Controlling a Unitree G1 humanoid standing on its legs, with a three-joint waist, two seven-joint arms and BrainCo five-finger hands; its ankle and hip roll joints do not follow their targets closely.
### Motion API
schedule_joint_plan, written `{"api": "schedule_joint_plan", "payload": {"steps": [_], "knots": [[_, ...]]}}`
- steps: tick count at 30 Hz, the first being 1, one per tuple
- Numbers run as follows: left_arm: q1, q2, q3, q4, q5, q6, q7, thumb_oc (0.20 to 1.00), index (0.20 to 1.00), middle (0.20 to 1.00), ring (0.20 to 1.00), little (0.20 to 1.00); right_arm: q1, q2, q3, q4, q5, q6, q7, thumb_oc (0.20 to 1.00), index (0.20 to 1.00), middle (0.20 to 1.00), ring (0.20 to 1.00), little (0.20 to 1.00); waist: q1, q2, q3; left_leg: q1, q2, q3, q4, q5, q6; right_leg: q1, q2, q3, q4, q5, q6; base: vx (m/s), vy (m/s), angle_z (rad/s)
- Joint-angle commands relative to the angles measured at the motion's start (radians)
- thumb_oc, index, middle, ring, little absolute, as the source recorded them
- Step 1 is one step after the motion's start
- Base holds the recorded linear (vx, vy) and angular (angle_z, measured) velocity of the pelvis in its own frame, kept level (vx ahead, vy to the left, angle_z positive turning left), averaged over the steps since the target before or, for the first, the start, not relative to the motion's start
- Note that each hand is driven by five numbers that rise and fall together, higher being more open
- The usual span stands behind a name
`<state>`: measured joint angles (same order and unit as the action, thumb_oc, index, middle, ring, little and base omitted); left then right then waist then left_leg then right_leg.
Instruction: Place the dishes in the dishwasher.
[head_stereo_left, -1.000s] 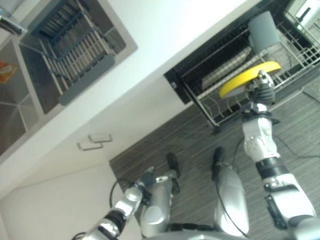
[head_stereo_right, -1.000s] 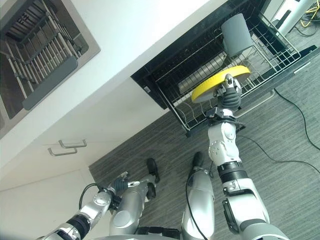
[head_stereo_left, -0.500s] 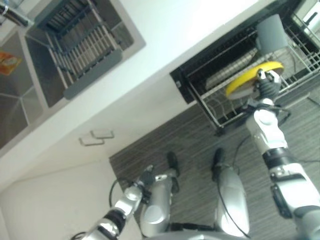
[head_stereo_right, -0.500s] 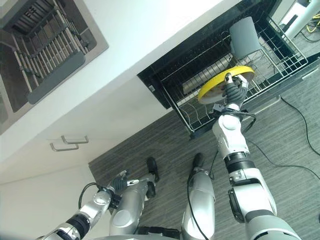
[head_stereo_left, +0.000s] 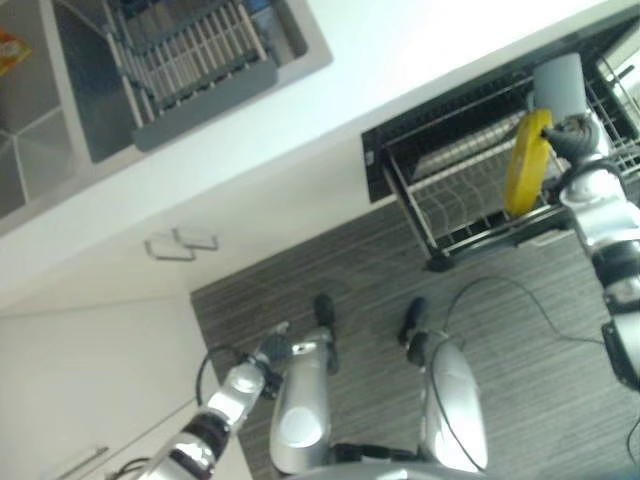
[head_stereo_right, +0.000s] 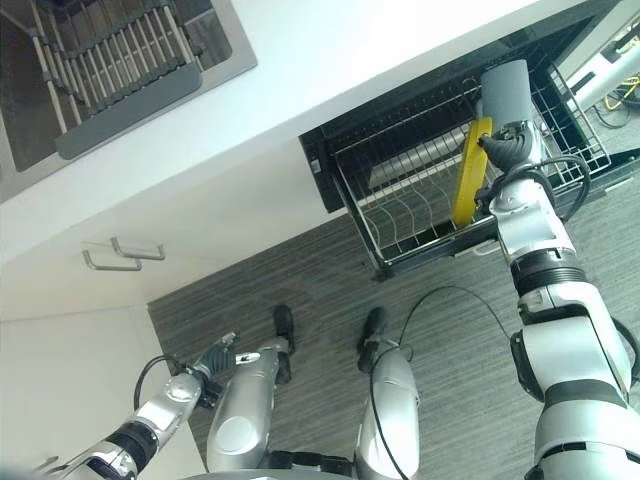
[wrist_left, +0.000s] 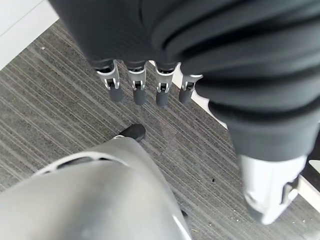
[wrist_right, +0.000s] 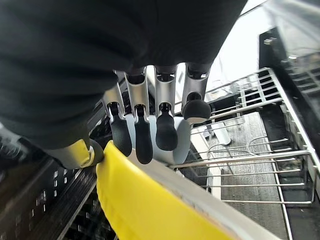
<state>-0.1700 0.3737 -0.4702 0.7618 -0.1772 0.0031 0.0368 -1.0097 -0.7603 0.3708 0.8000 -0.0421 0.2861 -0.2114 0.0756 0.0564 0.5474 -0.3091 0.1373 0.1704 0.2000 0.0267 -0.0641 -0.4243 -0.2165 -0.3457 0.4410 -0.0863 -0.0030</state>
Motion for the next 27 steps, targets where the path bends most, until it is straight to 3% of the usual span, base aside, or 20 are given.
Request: {"api": "schedule_joint_plan", "payload": {"steps": [1, 12, 22, 27], "knots": [[0.035, 0.035, -0.022, -0.038, -0.026, 0.004, -0.014, 1.0, 1.0, 1.0, 1.0, 1.0, -0.047, -0.06, 0.068, 0.046, -0.098, 0.036, 0.047, 0.2, 0.2, 0.2, 0.2, 0.2, 0.025, 0.008, -0.027, -0.036, 0.038, -0.052, 0.099, -0.092, -0.005, 0.018, 0.006, 0.046, 0.084, -0.12, 0.041, 0.04, 0.016, 0.1], [0.068, 0.115, -0.08, -0.183, -0.09, 0.01, -0.003, 1.0, 1.0, 1.0, 1.0, 1.0, -0.192, -0.057, 0.2, 0.17, -0.179, 0.045, 0.101, 0.2, 0.2, 0.2, 0.2, 0.2, 0.087, 0.008, -0.027, -0.146, 0.026, -0.104, 0.147, -0.098, 0.008, -0.057, 0.0, 0.03, 0.101, -0.106, 0.045, 0.03, 0.042, 0.09], [0.076, 0.158, -0.129, -0.35, -0.135, -0.016, 0.068, 1.0, 1.0, 1.0, 1.0, 1.0, -0.239, -0.024, 0.227, 0.237, -0.147, -0.003, 0.023, 0.2, 0.2, 0.2, 0.2, 0.2, 0.124, 0.018, -0.027, -0.318, 0.014, -0.146, 0.154, -0.064, 0.008, -0.202, -0.002, 0.016, 0.125, -0.093, 0.045, -0.01, 0.043, 0.09], [0.082, 0.158, -0.142, -0.376, -0.128, -0.001, 0.091, 1.0, 1.0, 1.0, 1.0, 1.0, -0.208, -0.01, 0.217, 0.238, -0.125, -0.023, -0.027, 0.2, 0.2, 0.2, 0.2, 0.2, 0.13, 0.016, -0.027, -0.335, 0.006, -0.153, 0.164, -0.067, 0.011, -0.209, 0.0, 0.013, 0.129, -0.096, 0.044, 0.0, -0.025, 0.11]]}}
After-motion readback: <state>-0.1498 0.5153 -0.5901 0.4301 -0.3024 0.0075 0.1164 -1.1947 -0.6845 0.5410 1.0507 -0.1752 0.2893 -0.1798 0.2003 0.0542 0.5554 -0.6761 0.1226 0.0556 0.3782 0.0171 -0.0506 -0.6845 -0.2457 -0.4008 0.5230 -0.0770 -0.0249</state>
